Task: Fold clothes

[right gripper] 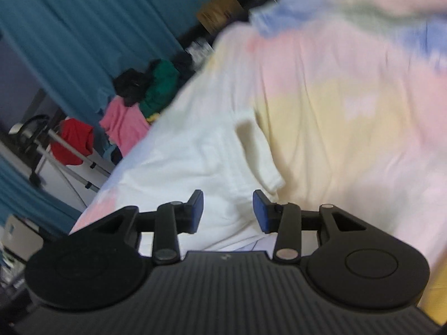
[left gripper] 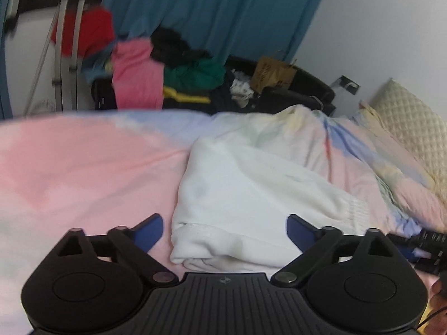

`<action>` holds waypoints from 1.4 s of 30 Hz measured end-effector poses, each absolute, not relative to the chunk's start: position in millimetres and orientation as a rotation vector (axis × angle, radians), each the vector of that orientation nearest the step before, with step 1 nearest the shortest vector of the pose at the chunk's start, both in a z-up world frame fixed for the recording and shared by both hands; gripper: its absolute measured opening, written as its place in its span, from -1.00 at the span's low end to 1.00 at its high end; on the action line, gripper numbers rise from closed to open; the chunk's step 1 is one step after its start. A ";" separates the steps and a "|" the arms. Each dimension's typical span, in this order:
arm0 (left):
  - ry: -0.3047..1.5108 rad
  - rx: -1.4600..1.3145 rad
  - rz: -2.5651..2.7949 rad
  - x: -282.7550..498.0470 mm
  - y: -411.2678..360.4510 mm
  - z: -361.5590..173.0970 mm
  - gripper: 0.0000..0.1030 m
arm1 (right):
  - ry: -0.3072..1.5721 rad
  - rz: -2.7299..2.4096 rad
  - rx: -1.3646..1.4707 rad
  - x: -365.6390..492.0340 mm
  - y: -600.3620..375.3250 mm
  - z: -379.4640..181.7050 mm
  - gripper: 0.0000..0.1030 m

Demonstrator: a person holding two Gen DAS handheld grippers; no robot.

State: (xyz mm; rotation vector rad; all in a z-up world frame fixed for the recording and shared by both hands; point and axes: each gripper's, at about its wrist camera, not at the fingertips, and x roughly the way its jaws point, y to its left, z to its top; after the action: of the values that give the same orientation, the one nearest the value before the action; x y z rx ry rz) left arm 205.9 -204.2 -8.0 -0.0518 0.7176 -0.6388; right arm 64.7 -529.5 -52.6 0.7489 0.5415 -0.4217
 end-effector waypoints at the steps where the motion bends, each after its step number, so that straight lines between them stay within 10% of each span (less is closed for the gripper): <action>1: 0.693 -0.037 -0.649 191.6 -200.5 5.9 1.00 | 0.532 -0.407 0.718 59.4 -523.9 -41.8 -0.17; 5: 0.625 -0.010 -0.670 136.0 -182.1 50.4 0.99 | 0.484 -0.348 0.622 28.5 -497.0 -3.5 -0.08; 9: 0.568 0.002 -0.655 86.1 -162.0 84.4 0.99 | 0.431 -0.295 0.544 -1.6 -469.9 24.5 0.69; 42: 0.308 0.081 -0.520 -84.5 -84.8 35.3 0.99 | 0.281 -0.349 0.165 -61.5 -327.8 -55.5 0.64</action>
State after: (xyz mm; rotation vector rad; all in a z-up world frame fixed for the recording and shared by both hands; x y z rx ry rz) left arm -84.5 -84.8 35.3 0.0809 0.3082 -0.5204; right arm -61.5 -327.8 -55.5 0.1654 0.2814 -0.3491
